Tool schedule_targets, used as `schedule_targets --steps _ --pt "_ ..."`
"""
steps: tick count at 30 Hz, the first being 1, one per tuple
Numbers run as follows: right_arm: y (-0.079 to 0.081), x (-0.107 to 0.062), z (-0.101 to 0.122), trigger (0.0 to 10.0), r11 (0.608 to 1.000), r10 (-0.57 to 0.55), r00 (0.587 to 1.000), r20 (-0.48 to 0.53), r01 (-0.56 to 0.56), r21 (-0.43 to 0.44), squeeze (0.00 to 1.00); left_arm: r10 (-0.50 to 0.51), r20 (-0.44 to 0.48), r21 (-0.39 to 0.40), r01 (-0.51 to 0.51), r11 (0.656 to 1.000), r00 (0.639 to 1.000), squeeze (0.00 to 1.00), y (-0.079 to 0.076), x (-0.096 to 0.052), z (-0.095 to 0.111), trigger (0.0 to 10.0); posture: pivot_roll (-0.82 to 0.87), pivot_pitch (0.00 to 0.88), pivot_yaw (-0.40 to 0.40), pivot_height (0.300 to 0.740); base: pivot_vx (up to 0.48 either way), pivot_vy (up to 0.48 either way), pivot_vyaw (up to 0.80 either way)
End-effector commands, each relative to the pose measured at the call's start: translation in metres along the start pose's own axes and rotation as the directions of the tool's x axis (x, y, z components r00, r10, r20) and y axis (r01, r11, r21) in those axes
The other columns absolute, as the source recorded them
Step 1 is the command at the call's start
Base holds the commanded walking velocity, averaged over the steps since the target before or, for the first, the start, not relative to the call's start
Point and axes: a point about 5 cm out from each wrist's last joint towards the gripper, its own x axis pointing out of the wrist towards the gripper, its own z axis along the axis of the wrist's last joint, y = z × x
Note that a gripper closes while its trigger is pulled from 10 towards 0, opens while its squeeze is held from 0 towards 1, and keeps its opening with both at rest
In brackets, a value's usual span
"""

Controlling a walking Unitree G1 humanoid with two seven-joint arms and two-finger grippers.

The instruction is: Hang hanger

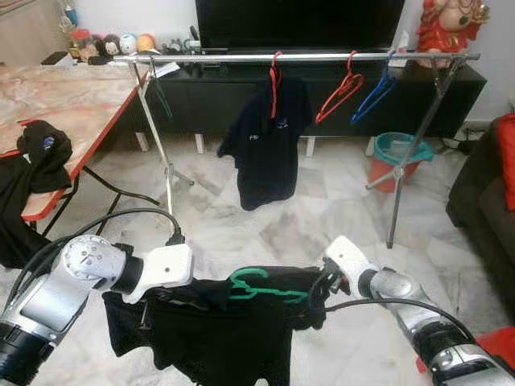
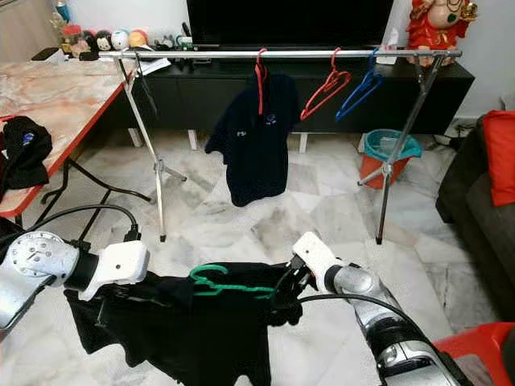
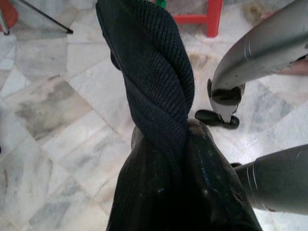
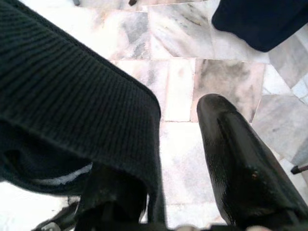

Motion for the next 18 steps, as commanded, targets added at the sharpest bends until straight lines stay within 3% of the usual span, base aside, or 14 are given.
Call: schedule_targets --steps 1,8,17,18 --pt "-0.008 -0.002 0.01 10.0 0.999 -0.012 1.0 0.014 0.012 -0.032 1.0 -0.014 -0.017 0.041 0.015 0.999 1.0 0.0 -0.001 0.003 0.004 10.0 0.04 0.0 0.005 0.74 0.0 0.0 0.0" --pt "-0.018 -0.006 0.03 10.0 0.998 -0.029 0.997 0.065 0.032 -0.058 1.0 0.011 -0.082 0.045 -0.007 0.999 0.997 0.0 0.001 0.013 -0.004 10.0 0.03 0.0 0.01 0.74 0.0 0.0 0.0" --pt "-0.017 -0.006 0.046 10.0 0.999 -0.041 0.99 0.136 0.043 -0.008 1.0 0.09 -0.059 -0.014 -0.091 0.996 0.994 0.0 0.007 0.023 -0.004 10.0 0.03 0.0 0.008 0.74 0.0 0.0 0.0" --pt "-0.017 -0.006 0.046 10.0 0.999 -0.047 0.99 0.134 0.047 0.002 0.73 0.112 -0.06 -0.026 -0.114 0.993 0.992 0.0 0.009 0.024 -0.004 10.0 0.03 0.0 0.008 0.74 0.0 0.0 0.0"
